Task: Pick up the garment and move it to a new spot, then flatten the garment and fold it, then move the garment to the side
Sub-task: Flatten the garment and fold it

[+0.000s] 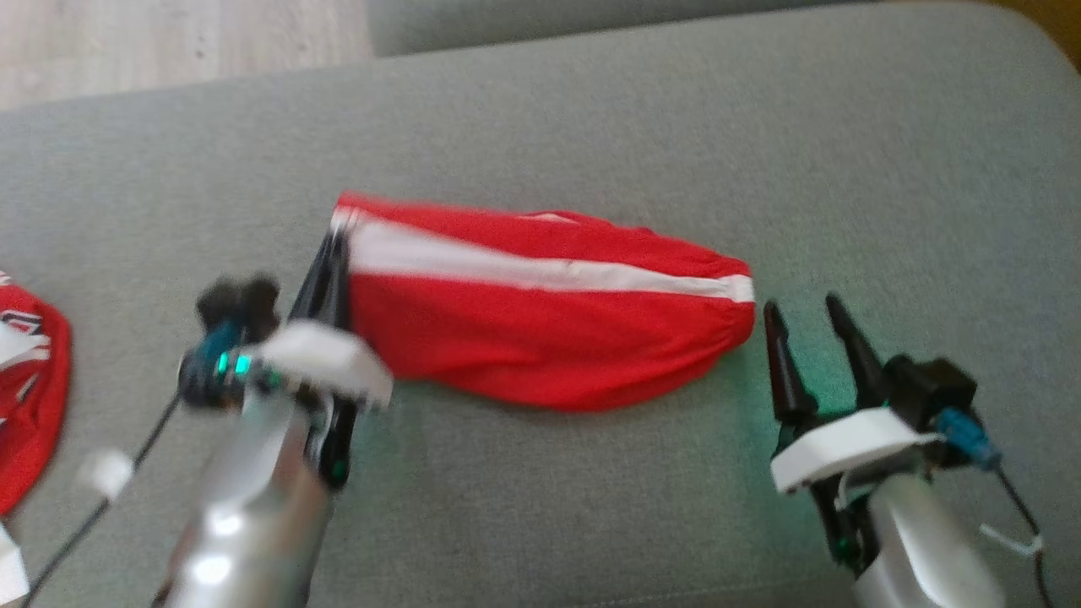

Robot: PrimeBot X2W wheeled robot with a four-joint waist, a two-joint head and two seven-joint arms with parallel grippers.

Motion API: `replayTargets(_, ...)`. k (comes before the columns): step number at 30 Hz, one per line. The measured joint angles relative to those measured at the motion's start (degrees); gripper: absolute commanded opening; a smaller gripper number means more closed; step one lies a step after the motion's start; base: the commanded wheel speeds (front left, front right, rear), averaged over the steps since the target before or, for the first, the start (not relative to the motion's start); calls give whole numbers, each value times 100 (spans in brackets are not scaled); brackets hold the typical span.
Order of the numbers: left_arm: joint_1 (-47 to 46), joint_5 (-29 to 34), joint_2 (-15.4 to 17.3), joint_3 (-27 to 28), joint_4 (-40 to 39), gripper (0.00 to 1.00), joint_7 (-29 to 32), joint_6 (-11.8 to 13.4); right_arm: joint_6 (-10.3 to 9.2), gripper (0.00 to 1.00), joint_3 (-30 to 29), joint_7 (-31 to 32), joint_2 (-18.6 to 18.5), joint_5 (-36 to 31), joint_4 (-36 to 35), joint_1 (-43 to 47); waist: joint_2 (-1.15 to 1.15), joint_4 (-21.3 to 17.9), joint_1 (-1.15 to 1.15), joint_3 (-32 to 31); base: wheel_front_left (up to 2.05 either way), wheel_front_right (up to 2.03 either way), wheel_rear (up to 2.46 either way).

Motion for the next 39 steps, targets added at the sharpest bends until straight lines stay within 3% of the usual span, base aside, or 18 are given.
replayTargets(6,970,30,189,237,-365,0,0,-7,0,100,417,0,-3,916,311,126,0,210,-1,-246,0,0,0)
replayTargets(12,997,177,203,283,-641,0,0,-14,0,100,1000,14,-20,1775,1011,-296,0,388,0,-201,0,0,0)
replayTargets(20,986,287,198,387,-659,0,0,-15,0,100,1816,314,-215,2265,1651,-1514,0,517,1,-81,0,0,0)
replayTargets(39,979,498,174,775,-698,0,0,-58,0,100,3097,145,-402,3226,1717,-1391,0,458,1,-82,0,0,0)
